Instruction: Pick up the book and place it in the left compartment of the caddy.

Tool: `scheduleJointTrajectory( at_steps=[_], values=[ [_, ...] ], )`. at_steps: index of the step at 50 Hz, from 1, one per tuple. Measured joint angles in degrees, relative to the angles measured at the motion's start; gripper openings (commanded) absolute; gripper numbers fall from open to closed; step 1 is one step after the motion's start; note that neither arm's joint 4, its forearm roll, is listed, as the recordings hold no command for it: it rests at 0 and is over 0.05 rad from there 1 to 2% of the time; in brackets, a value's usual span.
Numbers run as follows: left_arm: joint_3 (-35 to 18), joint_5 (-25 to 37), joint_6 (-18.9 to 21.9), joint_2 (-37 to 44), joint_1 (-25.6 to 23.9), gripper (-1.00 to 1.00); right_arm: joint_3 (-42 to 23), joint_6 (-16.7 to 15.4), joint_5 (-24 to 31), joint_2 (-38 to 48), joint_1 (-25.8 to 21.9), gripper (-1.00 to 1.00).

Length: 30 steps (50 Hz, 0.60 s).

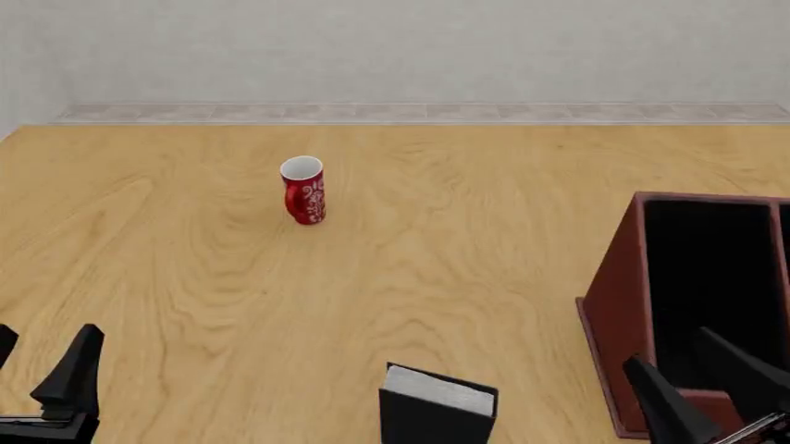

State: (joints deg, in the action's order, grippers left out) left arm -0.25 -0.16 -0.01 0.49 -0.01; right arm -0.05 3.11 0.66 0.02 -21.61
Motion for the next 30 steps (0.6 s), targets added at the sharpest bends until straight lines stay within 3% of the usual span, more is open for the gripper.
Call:
scheduleJointTrajectory(
  at_steps=[30],
  values=[
    [0.00,0.00,0.00,0.00,0.00,1.00,-0.28,1.32,0.26,1.22,-13.96,1.00]
  ],
)
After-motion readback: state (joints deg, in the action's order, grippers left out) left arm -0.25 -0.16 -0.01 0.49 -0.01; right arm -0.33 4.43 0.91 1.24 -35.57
